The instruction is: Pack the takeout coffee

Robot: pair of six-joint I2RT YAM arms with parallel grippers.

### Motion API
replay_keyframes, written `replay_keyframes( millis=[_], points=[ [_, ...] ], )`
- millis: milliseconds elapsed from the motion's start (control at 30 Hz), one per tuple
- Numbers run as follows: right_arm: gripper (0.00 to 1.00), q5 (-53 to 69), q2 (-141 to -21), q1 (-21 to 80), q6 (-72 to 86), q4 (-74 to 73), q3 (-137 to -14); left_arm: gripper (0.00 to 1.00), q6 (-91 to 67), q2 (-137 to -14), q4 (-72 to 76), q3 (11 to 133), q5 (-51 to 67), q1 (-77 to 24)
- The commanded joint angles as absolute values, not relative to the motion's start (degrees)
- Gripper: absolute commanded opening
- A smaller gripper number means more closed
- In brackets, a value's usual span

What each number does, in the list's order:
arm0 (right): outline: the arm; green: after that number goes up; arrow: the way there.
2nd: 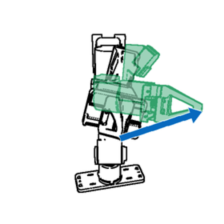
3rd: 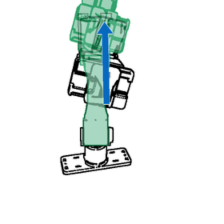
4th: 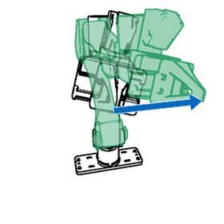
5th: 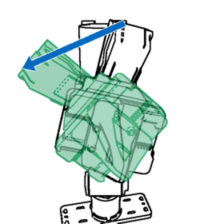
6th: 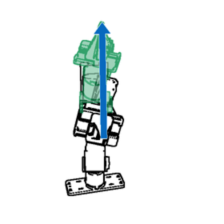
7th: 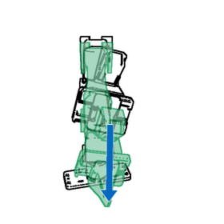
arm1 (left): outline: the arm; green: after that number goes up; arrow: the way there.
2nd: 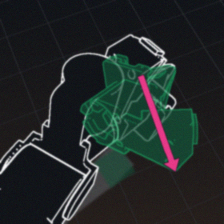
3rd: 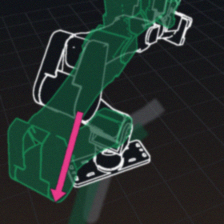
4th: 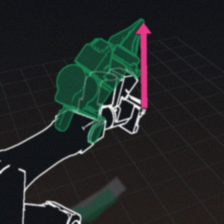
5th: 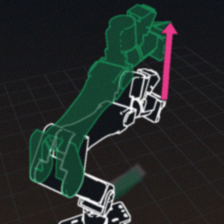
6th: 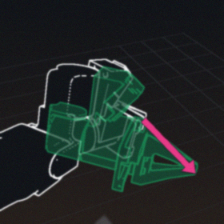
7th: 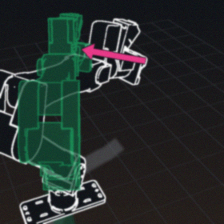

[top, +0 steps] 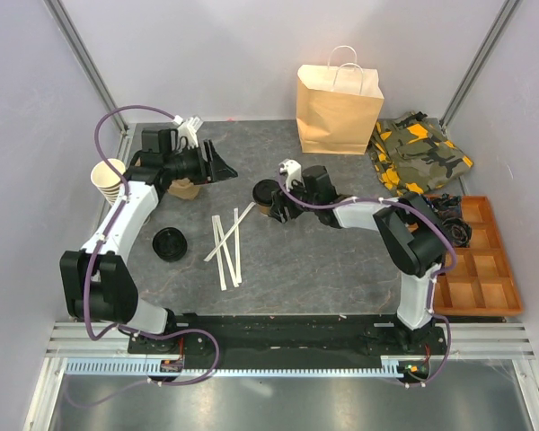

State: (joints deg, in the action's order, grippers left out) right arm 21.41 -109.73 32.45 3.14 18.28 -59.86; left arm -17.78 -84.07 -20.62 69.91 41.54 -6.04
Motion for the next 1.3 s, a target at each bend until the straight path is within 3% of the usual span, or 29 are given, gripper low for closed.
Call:
replay_keyframes(
  millis=[0,800,1000,1267],
  points=[
    [0.71,25.2,-114.9,33.7,2.3,17.2,-67.8,0.64,-19.8,-83.8,-18.8,69.8,44.5,-4.2],
    [0.73,27.3,-131.2,37.4,8.0,17.0,-88.0,0.64,-14.9,-82.0,-21.4,70.3,44.9,-3.9],
    [0.79,27.6,-126.7,36.2,8.5,16.4,-86.5,0.65,-12.9,-82.2,-22.8,73.3,44.6,-3.9],
    [0.97,28.7,-112.2,34.0,8.9,8.5,-83.5,0.67,-0.1,-86.5,-34.6,88.4,34.1,-3.7]
  ],
)
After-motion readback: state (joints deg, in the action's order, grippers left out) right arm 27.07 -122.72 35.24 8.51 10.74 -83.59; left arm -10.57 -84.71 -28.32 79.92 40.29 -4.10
